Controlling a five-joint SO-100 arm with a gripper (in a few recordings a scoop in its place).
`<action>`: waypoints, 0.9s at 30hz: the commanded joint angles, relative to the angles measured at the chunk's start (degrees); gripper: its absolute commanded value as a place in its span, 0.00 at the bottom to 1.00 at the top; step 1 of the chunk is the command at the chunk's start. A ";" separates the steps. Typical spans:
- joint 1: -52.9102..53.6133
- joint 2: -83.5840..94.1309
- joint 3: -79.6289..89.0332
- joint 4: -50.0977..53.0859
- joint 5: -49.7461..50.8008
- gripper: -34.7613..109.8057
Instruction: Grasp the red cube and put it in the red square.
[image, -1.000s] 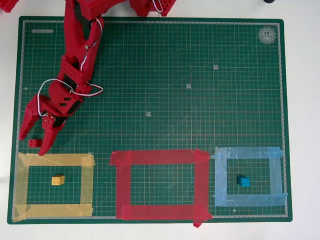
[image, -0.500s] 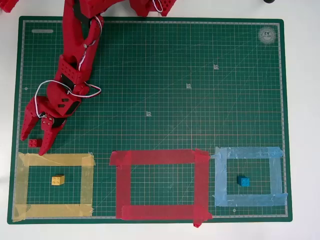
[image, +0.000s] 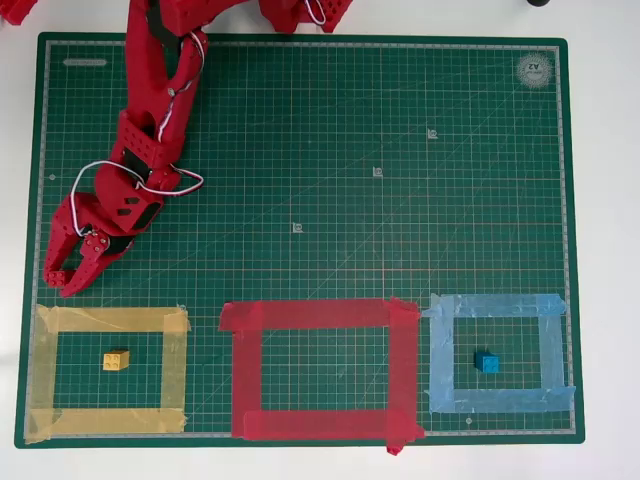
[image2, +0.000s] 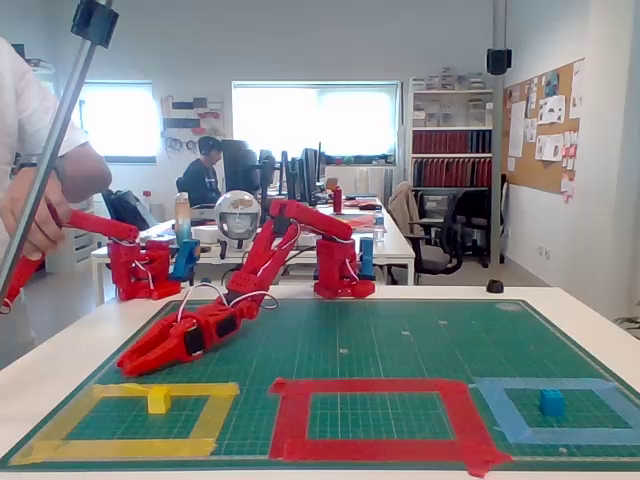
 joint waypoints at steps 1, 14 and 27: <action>1.41 1.41 3.34 1.32 -0.88 0.24; -2.29 16.00 9.14 13.18 0.18 0.24; -21.97 57.30 44.91 10.99 6.77 0.24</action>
